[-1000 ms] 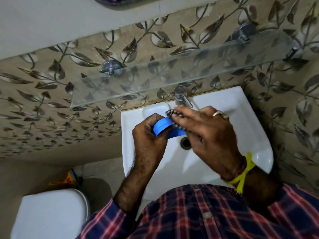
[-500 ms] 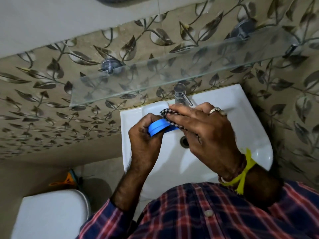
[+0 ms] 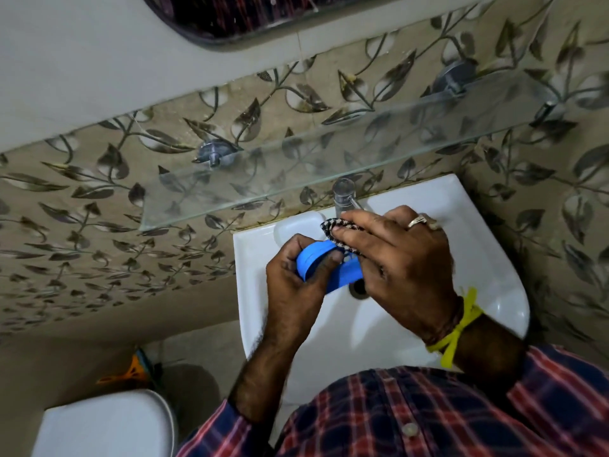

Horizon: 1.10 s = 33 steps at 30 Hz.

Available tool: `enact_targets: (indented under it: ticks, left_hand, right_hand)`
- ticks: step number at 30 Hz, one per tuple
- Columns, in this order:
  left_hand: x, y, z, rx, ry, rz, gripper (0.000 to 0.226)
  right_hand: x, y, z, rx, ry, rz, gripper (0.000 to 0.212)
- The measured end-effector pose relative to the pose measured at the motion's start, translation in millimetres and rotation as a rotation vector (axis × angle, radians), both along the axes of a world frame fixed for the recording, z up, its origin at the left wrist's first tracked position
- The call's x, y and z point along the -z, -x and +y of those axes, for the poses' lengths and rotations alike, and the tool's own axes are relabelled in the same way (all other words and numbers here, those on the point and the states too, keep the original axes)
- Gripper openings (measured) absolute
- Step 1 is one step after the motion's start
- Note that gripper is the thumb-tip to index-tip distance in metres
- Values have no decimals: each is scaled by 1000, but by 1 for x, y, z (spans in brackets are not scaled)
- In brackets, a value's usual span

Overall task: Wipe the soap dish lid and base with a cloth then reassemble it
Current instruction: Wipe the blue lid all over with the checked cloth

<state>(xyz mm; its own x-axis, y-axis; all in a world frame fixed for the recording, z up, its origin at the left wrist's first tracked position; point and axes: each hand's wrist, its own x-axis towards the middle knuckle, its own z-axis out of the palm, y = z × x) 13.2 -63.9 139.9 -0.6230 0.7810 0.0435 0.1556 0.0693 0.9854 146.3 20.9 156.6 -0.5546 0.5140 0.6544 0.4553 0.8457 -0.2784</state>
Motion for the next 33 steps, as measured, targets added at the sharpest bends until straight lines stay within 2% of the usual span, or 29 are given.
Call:
enact_targets:
  ticks: [3,7,12,15,18,21,23,25,27,31,33]
  left_hand:
    - [-3,2,2,67,142,151,17]
    - [-10,0,12,12,375,393,16]
    - [-5,-2,4,-10,238,468,13]
    - [1,-6,3,-89,195,481,7]
    - [3,2,-2,-104,138,457,16]
    - [0,-1,-5,-88,138,543,10]
    - [3,-3,-5,-115,151,516,13]
    - [4,2,-7,-113,126,453,16]
    - [3,6,-10,-96,82,474,14]
    - [6,3,-9,-138,89,523,10]
    - [9,7,-11,-145,76,518,12]
  right_hand:
    - [5,0,2,10,-21,-4,33]
    - [8,6,-7,-25,-62,15,29]
    - [6,-12,-9,-94,-76,-48,31]
    - [-2,-5,-9,-38,27,-53,30]
    - [0,-3,-23,-90,10,-96,31]
    - [-3,-4,-18,-22,42,-80,32]
    - [-5,3,-15,-7,110,-53,33]
    - [-3,6,-23,-74,51,-85,33]
    - [-2,1,-27,-103,-16,-106,33]
    - [-8,1,-10,7,132,-31,33]
    - [-7,2,-15,-26,145,-55,34]
